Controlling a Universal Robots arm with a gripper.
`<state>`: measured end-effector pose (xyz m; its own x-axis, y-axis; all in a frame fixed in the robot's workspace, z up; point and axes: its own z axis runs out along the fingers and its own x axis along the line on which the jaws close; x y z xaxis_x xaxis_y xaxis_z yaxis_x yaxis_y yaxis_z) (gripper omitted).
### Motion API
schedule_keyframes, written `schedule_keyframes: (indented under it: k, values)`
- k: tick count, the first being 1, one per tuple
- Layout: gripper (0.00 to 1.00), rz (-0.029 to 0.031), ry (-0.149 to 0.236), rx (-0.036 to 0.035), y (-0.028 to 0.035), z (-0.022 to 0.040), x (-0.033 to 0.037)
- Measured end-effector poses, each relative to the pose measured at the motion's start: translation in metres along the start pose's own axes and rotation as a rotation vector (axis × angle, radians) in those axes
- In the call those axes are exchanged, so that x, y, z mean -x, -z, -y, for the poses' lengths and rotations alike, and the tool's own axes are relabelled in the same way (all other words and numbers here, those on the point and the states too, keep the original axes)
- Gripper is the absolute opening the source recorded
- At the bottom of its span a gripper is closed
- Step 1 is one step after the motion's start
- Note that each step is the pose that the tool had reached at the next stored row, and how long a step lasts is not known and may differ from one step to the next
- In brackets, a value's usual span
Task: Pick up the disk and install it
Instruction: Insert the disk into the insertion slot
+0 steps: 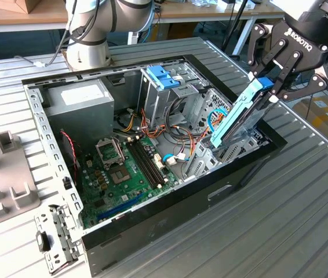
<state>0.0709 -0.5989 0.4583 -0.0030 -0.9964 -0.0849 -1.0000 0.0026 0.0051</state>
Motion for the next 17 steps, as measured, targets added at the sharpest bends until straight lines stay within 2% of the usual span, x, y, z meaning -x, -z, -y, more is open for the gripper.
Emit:
schedule_keyframes:
  k: [7, 13, 17]
  values:
    - [0.37, 0.0000, 0.000, 0.0000, -0.0039, -0.0019, 0.0068]
    - [0.37, -0.0002, 0.000, 0.0001, -0.0087, -0.0038, 0.0069]
    - [0.37, 0.0003, 0.000, -0.0002, -0.0105, -0.0093, 0.0069]
